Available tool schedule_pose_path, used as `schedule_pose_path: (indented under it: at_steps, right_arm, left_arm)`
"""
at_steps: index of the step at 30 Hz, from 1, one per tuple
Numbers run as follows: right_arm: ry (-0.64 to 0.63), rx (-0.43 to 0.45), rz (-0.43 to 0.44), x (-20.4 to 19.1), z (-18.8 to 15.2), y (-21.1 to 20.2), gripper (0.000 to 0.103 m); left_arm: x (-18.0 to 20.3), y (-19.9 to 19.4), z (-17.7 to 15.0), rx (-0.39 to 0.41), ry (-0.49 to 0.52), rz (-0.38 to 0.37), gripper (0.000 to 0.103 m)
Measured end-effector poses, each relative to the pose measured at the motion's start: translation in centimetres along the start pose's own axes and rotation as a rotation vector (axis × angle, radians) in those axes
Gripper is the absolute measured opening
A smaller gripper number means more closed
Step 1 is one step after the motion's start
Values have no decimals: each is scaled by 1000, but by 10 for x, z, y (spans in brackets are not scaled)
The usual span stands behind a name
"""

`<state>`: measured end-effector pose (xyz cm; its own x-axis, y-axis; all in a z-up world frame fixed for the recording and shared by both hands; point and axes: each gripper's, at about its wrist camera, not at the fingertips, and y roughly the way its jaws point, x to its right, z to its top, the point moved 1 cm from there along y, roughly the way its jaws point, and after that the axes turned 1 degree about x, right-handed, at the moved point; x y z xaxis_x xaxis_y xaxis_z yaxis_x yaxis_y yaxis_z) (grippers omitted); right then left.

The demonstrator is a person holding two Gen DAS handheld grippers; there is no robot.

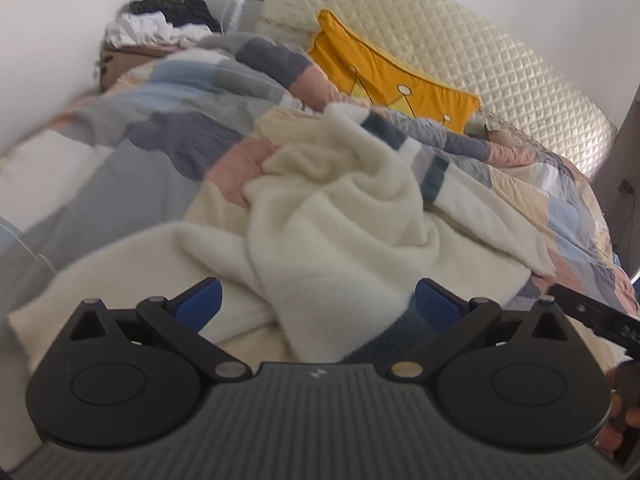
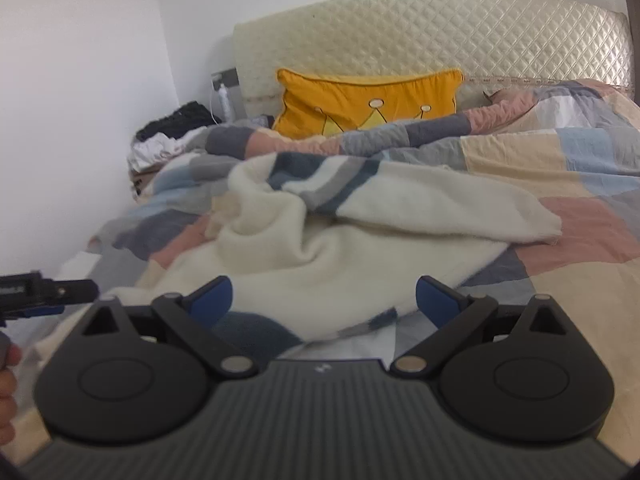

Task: Fold large clothes
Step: 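Lower both tools onto the cream sweater and close both grippers on its edges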

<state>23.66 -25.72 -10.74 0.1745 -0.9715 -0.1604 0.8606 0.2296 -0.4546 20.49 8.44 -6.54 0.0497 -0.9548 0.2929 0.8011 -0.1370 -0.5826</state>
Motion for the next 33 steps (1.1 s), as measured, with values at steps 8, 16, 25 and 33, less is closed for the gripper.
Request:
schedule_pose_path:
  at_steps: [8, 16, 25, 33]
  right_arm:
    - [175, -112, -4, 39, -27, 85, 94]
    - [253, -161, 74, 44, -37, 125, 97]
    - [372, -233, 231, 31, -39, 121, 31]
    - [423, -160, 221, 56, -17, 68, 18]
  left_arm:
    - [-8, 75, -32, -97, -47, -56, 90]
    - [-14, 109, -47, -136, -118, -123, 66]
    - [-8, 99, -44, -153, -140, -243, 31]
    - [33, 52, -46, -141, -64, -467, 19]
